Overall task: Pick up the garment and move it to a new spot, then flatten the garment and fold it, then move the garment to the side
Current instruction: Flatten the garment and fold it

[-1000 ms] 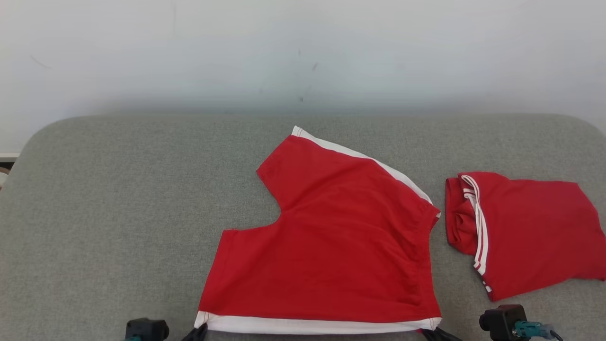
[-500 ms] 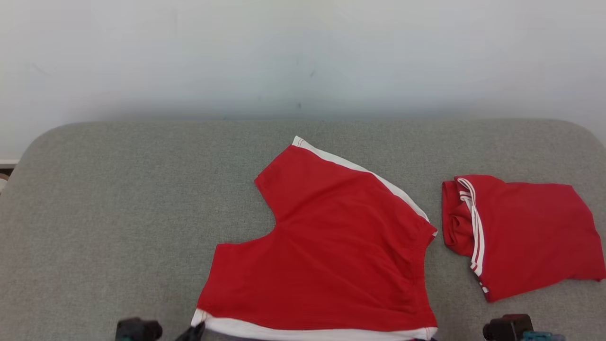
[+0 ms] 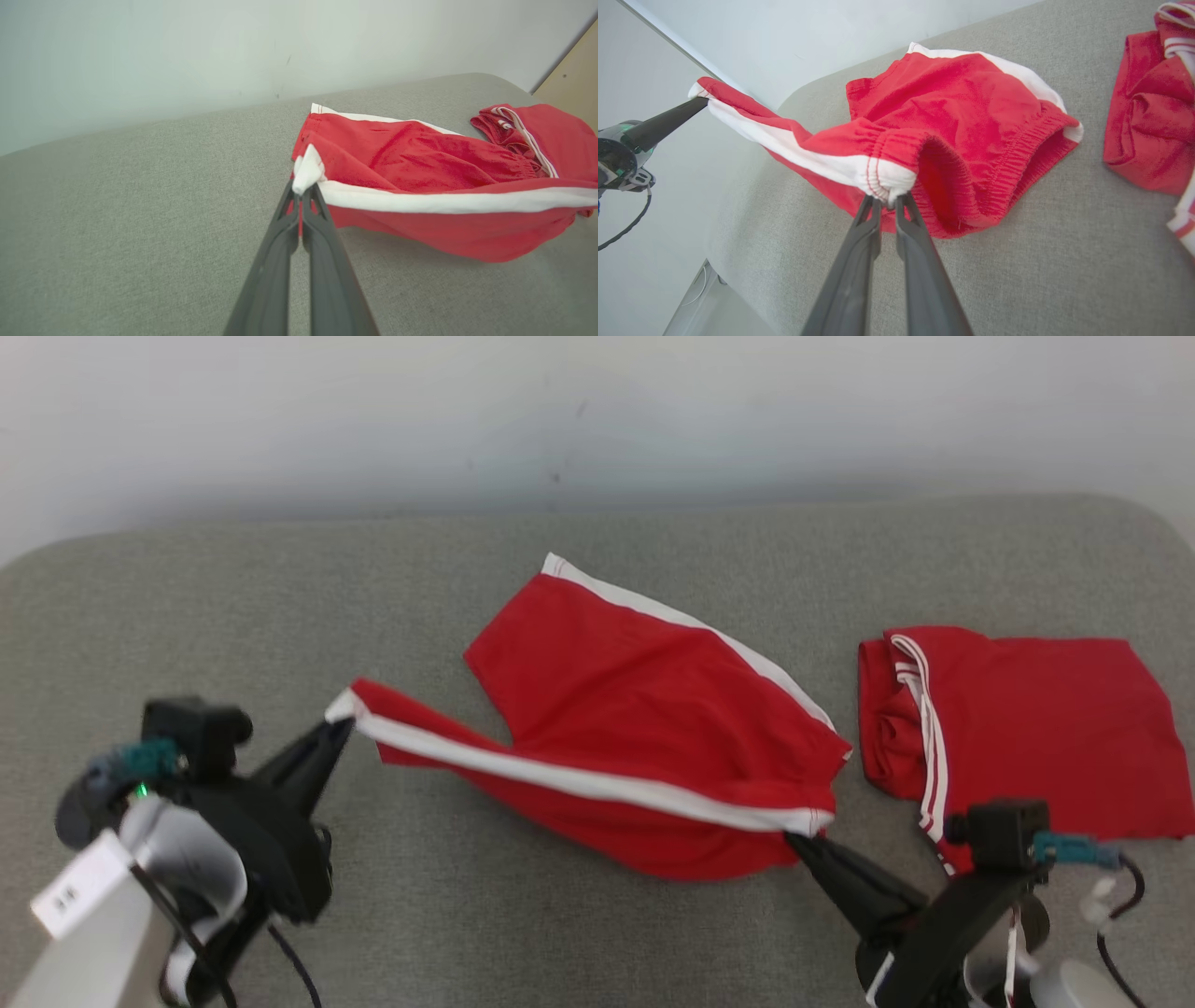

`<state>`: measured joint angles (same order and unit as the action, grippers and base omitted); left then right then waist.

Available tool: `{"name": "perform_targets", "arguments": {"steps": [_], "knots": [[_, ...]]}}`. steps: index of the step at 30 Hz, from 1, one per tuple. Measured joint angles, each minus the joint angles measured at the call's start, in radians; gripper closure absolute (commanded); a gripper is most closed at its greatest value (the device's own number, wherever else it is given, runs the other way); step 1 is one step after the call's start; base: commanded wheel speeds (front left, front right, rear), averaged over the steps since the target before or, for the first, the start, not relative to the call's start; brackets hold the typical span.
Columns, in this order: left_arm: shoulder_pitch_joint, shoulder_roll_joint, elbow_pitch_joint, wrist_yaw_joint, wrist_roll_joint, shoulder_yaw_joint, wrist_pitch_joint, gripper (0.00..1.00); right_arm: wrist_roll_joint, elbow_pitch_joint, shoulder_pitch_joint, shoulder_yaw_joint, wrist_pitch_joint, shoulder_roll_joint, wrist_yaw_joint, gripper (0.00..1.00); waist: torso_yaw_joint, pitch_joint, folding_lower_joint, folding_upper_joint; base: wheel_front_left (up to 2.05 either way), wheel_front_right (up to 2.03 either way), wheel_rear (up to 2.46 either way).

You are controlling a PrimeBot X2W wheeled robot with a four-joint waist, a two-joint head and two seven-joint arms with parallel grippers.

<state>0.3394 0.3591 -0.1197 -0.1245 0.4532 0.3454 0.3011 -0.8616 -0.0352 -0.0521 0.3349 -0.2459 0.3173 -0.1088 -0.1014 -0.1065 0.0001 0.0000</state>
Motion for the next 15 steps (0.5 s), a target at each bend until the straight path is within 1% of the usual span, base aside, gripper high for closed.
{"name": "perform_targets", "arguments": {"steps": [7,9,13,15], "knots": [[0.211,0.054,-0.055,0.000,0.045,0.053,0.060,1.00,-0.019,0.040,-0.148,-0.011,-0.027,-0.041,0.012,1.00,0.032,-0.079,0.0001,0.0001,0.00,0.00,0.00],[0.258,0.056,-0.074,0.000,0.072,0.057,0.066,1.00,-0.034,0.058,-0.184,-0.014,-0.031,-0.057,0.013,1.00,0.044,-0.102,0.0001,0.0001,0.00,0.00,0.00],[0.346,0.075,-0.125,0.000,0.086,0.091,0.089,1.00,-0.044,0.103,-0.256,-0.018,-0.037,-0.081,0.028,1.00,0.072,-0.145,0.0002,0.0002,0.00,0.00,0.00],[0.381,0.086,-0.147,0.000,0.086,0.111,0.096,1.00,-0.048,0.123,-0.288,-0.016,-0.044,-0.102,0.030,1.00,0.091,-0.162,0.0002,0.0002,0.00,0.00,0.00]]}}
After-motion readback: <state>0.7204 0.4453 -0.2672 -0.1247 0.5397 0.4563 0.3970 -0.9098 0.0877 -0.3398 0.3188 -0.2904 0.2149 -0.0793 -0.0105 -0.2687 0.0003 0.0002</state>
